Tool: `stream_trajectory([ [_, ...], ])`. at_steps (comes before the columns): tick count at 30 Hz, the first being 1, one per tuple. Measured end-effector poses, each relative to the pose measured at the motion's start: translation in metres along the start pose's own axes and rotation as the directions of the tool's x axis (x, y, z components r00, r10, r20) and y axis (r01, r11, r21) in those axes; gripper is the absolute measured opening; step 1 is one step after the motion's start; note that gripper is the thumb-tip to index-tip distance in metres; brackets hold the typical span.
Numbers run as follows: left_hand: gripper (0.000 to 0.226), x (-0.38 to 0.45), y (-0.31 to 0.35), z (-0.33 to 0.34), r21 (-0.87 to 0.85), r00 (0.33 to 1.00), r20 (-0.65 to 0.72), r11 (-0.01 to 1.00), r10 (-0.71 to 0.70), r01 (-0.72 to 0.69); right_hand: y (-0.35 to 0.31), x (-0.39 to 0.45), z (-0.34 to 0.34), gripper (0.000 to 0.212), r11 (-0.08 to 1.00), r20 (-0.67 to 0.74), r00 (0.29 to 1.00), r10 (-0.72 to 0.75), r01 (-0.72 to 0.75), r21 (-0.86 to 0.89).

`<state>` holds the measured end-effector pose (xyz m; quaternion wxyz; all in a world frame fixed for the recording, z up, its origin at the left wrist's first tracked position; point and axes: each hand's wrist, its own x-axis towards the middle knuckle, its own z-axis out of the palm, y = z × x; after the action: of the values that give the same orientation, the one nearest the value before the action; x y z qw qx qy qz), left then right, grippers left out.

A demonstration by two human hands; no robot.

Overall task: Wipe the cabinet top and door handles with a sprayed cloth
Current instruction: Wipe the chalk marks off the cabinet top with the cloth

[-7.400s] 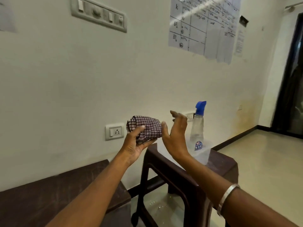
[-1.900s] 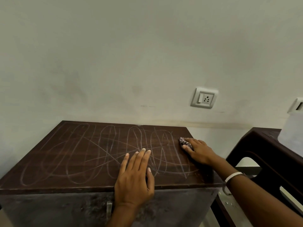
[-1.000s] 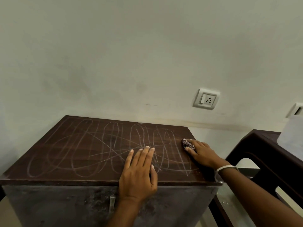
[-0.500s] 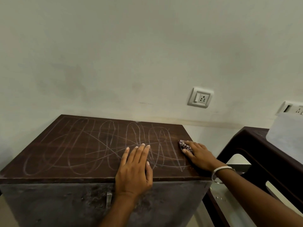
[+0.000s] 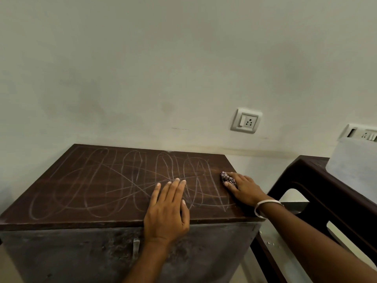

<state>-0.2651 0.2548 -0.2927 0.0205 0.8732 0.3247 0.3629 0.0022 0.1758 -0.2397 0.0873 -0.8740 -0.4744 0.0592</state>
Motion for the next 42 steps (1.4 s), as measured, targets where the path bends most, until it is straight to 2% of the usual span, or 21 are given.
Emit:
stream_trajectory([
  [13,0.055,0.000,0.000,-0.004,0.000,0.999,0.019,1.000,-0.029,0.029,0.008,-0.073,0.004,0.055,1.000,-0.005,1.000,-0.014,0.015,0.025],
  [25,0.055,0.000,0.002,-0.005,0.001,0.999,0.025,0.999,-0.037,0.037,-0.007,-0.052,-0.001,0.058,0.997,0.020,0.997,0.081,-0.081,0.003],
  [30,0.055,0.000,0.002,-0.004,0.008,0.999,0.013,0.999,-0.044,0.044,-0.006,-0.071,0.003,0.054,0.998,-0.008,1.000,0.019,-0.020,-0.052],
  [36,0.055,-0.001,0.002,-0.005,0.011,0.999,-0.001,0.999,-0.040,0.040,0.010,-0.079,0.000,0.056,0.992,-0.011,0.997,0.074,-0.073,0.107],
  [39,0.055,0.000,0.003,-0.004,0.007,0.999,-0.002,0.999,-0.047,0.047,-0.003,-0.077,0.004,0.054,0.993,-0.017,0.993,0.115,-0.115,0.037],
  [42,0.055,0.000,0.003,-0.004,0.003,0.999,0.000,0.999,-0.052,0.052,-0.014,-0.082,0.008,0.053,0.995,-0.039,0.995,0.093,-0.094,-0.017],
])
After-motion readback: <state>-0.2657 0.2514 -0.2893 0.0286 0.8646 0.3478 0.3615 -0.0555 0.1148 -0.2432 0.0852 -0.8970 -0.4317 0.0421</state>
